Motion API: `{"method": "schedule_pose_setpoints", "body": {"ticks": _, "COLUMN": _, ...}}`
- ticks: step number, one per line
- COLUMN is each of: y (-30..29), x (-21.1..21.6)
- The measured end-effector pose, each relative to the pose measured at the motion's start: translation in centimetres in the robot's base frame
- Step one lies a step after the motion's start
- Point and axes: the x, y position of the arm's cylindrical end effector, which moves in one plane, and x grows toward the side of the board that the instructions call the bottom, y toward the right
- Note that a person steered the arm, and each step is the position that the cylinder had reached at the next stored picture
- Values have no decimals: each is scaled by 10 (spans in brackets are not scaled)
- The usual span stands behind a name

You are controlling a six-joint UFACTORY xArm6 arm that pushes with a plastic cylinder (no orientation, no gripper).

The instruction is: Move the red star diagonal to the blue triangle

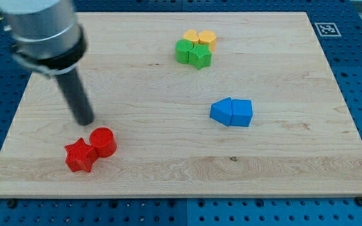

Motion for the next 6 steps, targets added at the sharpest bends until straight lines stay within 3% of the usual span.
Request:
{"method": "schedule_pose_setpoints", "body": {"ticks": 1, "y": -30, "x": 30}}
{"method": "schedule_pose_setpoints", "body": {"ticks": 2, "y": -26, "x": 73}}
{"method": "schedule_pose_setpoints", "body": {"ticks": 3, "y": 7, "x": 88}}
{"method": "schedule_pose_setpoints", "body": {"ticks": 5, "y": 101, "x": 78}}
{"method": "schedule_pose_setpoints", "body": {"ticks": 6, "y": 67, "x": 79}}
